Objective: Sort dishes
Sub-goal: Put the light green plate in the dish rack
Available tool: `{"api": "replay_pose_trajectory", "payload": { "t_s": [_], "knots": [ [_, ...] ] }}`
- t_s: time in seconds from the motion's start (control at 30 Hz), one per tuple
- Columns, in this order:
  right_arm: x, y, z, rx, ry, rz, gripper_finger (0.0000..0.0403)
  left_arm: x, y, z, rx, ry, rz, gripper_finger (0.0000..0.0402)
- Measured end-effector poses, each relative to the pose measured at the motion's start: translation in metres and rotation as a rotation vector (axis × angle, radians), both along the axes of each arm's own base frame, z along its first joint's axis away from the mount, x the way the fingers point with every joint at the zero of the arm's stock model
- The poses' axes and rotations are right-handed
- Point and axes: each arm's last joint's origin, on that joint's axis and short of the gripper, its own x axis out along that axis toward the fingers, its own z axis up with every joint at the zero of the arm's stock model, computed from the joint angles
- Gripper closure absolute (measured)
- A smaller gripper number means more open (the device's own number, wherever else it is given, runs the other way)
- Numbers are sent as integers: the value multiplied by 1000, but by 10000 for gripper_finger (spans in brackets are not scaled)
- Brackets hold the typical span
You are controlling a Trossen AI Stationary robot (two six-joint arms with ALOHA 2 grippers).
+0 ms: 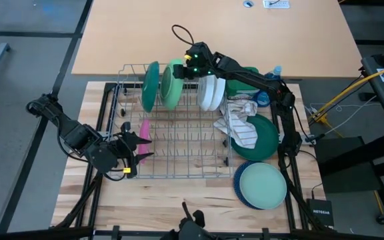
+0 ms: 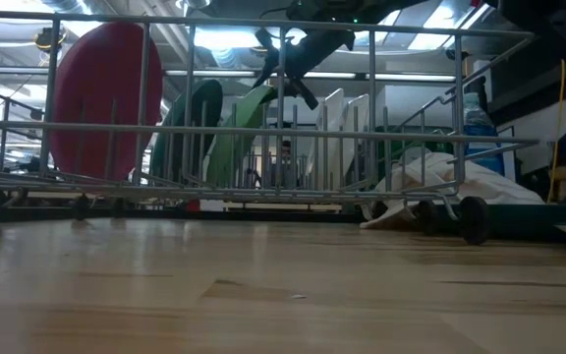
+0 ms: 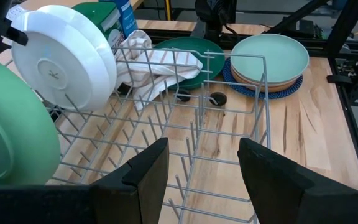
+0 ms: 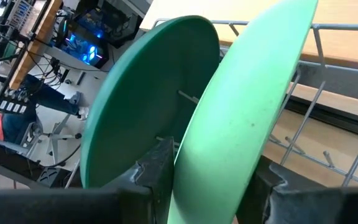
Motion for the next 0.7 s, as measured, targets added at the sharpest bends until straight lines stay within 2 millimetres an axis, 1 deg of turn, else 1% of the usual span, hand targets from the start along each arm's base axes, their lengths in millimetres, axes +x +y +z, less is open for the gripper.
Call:
{"api": "replay_pose_trajectory", "payload": {
  "t_s": [0.27, 0.4, 0.53, 0.7],
  "knots": [
    [1, 3, 0, 29, -13, 56, 271, 0, 0, 0, 0, 0, 0, 217],
    [4, 8, 0, 40, -16, 68, 272, 0, 0, 0, 0, 0, 0, 217],
    [2, 10, 6, 47, -2, 68, 272, 0, 0, 0, 7, 2, -4, 217],
    [-6, 13, 17, 45, 75, 31, 272, 0, 0, 0, 11, 3, -5, 217]
  ]
}}
